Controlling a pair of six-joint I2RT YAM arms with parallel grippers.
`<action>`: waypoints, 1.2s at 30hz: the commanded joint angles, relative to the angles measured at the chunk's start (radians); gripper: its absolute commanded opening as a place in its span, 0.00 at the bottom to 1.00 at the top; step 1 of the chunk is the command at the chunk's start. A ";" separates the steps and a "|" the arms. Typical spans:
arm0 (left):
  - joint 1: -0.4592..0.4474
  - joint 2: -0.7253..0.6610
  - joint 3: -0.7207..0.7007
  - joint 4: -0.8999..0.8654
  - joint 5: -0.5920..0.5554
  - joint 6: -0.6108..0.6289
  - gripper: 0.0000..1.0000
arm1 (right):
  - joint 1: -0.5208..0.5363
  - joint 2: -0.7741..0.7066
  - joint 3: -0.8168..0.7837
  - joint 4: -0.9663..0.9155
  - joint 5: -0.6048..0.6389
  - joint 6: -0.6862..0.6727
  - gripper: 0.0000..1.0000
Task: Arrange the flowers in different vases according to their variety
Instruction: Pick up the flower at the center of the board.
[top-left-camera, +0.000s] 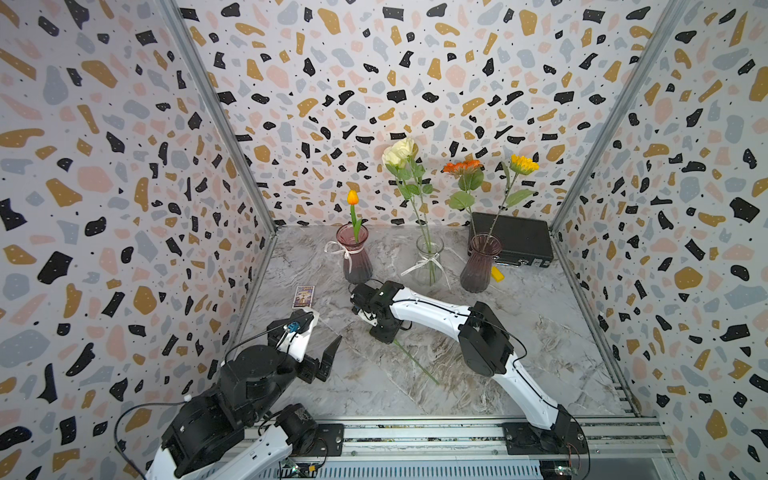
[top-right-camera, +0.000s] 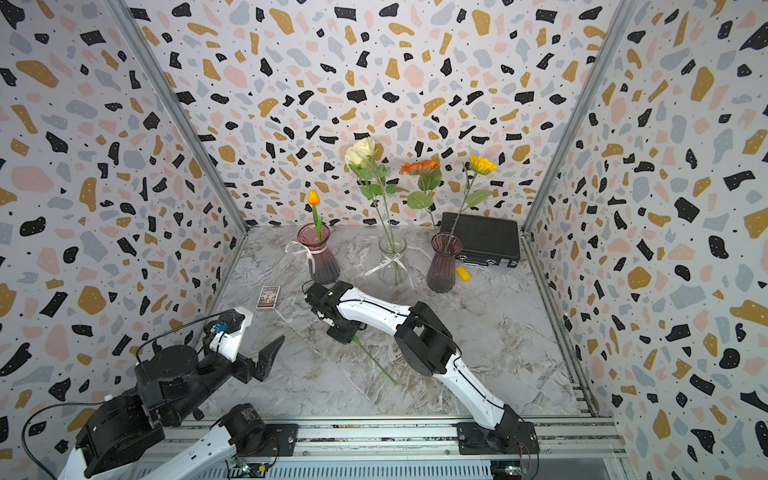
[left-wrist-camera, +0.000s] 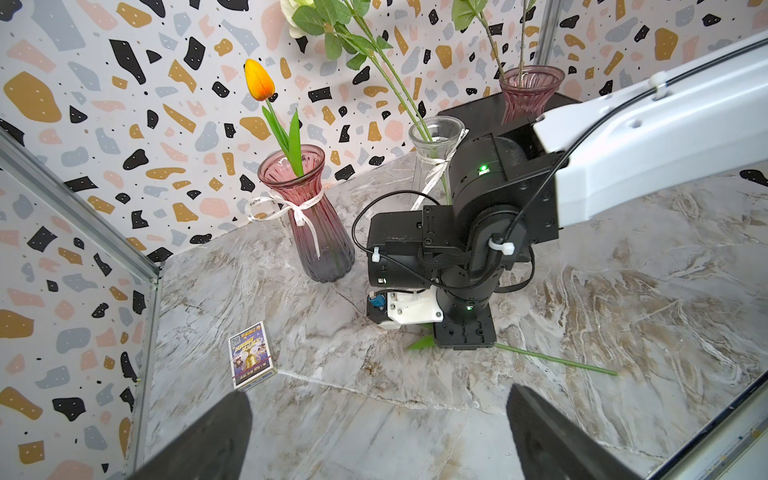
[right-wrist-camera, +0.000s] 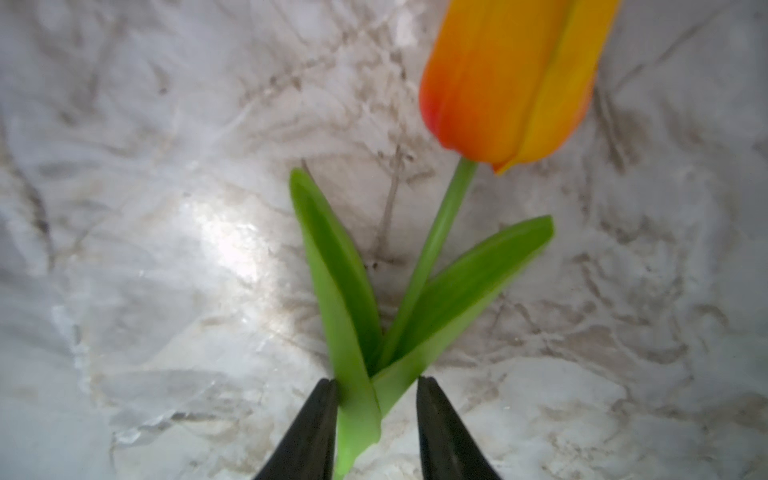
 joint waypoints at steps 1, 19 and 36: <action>-0.004 -0.006 0.013 0.021 0.006 0.003 1.00 | 0.003 0.014 0.035 -0.046 -0.029 -0.004 0.38; -0.004 -0.040 0.023 -0.010 -0.012 -0.004 0.99 | 0.002 -0.021 0.066 -0.053 -0.052 0.003 0.00; -0.003 -0.076 0.027 -0.014 -0.025 0.008 1.00 | -0.124 -0.308 0.365 0.056 -0.147 0.136 0.00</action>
